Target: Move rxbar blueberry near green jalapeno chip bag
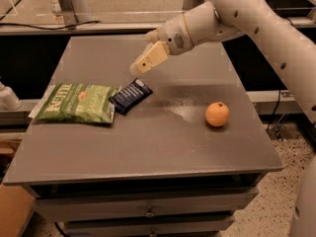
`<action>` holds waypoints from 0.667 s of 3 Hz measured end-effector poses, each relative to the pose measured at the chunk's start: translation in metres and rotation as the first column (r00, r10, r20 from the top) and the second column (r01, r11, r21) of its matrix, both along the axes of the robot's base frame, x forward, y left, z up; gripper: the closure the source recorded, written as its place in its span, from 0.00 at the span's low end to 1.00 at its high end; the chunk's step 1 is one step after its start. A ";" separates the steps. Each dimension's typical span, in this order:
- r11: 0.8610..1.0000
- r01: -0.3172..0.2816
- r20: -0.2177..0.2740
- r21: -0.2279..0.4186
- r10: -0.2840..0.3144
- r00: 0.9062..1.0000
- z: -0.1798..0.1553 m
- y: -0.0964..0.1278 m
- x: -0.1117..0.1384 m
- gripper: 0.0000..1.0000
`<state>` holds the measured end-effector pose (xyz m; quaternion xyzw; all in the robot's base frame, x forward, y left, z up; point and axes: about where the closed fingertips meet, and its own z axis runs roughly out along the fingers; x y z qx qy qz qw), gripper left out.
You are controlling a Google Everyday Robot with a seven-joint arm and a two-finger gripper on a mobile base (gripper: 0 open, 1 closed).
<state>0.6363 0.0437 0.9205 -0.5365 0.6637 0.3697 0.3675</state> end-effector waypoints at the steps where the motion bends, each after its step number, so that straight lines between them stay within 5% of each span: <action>1: 0.999 0.051 0.056 -0.007 -0.050 0.997 0.007 -0.035 0.028 0.00; 2: 0.998 0.060 0.071 0.000 -0.060 0.996 0.014 -0.039 0.033 0.00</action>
Offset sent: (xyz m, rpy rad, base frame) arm 0.0243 -0.0305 0.0057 -0.0082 -0.0473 -0.0433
